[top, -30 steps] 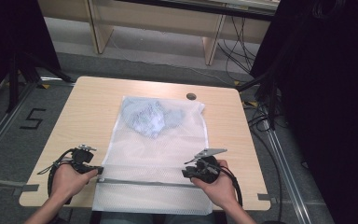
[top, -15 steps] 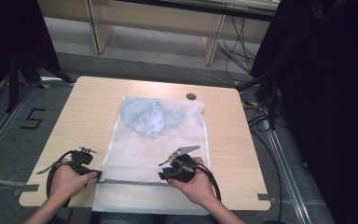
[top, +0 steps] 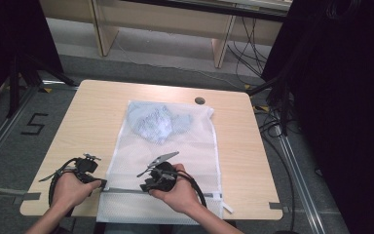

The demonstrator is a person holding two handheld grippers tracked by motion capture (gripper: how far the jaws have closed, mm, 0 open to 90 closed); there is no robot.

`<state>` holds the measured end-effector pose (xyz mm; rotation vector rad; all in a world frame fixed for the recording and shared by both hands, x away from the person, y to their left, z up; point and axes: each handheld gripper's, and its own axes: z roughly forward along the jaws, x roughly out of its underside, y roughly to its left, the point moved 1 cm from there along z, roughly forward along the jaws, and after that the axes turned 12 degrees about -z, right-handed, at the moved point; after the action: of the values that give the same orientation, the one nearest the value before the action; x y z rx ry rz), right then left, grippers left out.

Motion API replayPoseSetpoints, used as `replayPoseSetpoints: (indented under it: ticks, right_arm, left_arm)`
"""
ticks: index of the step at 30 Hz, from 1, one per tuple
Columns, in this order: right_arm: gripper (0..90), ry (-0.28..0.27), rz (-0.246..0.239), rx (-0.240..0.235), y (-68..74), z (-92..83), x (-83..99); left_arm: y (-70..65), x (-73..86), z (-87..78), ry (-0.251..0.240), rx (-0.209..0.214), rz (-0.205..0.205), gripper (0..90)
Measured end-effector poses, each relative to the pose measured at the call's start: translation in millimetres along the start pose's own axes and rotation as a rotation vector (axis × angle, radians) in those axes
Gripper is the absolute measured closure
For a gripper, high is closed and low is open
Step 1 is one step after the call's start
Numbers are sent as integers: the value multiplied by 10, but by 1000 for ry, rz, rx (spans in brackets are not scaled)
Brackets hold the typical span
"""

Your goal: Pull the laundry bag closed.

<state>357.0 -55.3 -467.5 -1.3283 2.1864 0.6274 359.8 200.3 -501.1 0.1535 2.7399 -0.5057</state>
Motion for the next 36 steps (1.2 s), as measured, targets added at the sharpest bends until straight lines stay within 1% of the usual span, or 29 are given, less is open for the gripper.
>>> replayPoseSetpoints:
  ticks: [1, 2, 5, 6, 7, 8, 10, 12, 13, 15, 16, 18, 22, 23, 25, 26, 27, 29, 30, 31, 36]
  right_arm:
    - [711, 0, 0, 0, 0, 0, 0]
    - [714, 5, -7, -14, 31, 62, -43]
    - [720, 6, -11, -18, 51, 115, -78]
    - [725, 1, -9, -35, 69, 168, -113]
    - [731, -10, -24, -38, 66, 196, -127]
    - [738, -4, -1, -46, 85, 212, -140]
    - [750, -6, 17, -59, 111, 274, -166]
    - [761, -7, 20, -70, 134, 334, -189]
    - [766, -12, 13, -82, 143, 365, -200]
    - [775, -18, 15, -95, 164, 424, -224]
    - [778, -13, 23, -101, 174, 445, -237]
    - [784, -22, 28, -109, 179, 503, -262]
    - [786, -15, 45, -130, 200, 590, -315]
    - [786, -17, 45, -127, 206, 614, -330]
    - [785, -18, 40, -132, 207, 653, -353]
    - [784, -16, 51, -133, 213, 665, -364]
    - [783, -19, 56, -135, 215, 687, -373]
    - [781, -16, 60, -138, 222, 698, -381]
    - [774, -12, 76, -144, 234, 735, -396]
    - [771, -18, 75, -149, 238, 747, -402]
    - [763, -9, 90, -157, 241, 802, -432]
  left_arm:
    - [0, 0, 0, 0, 0, 0, 893]
    - [0, 0, 1, 1, 0, -2, 893]
    - [3, 0, -2, 7, -1, 2, 894]
    - [1, 2, -1, 7, 1, -5, 894]
    - [-3, 4, 1, 5, 3, -13, 894]
    - [-5, 6, 1, 5, 3, -19, 894]
    - [-3, 5, 1, 4, 3, -15, 894]
    - [-2, 6, 2, 4, 5, -19, 895]
    - [-4, 9, -2, 10, 3, -30, 895]
    - [0, 9, -3, 10, 4, -26, 895]
    - [-1, 9, 2, 6, 1, -32, 896]
    - [-2, 10, 3, 5, 0, -32, 896]
    - [-3, 12, 4, 2, 2, -32, 897]
    - [0, 11, -1, 9, 4, -25, 897]
    - [-6, 11, 0, 9, 1, -28, 898]
    - [-10, 11, 0, 9, 1, -29, 898]
    - [-2, 5, 0, 10, 0, -13, 898]
    - [1, 2, -1, 11, -1, -7, 898]
    - [5, 3, -1, 15, 1, -14, 899]
    - [0, 7, -1, 17, 2, -27, 899]
    - [-2, 8, -1, 14, 0, -25, 899]
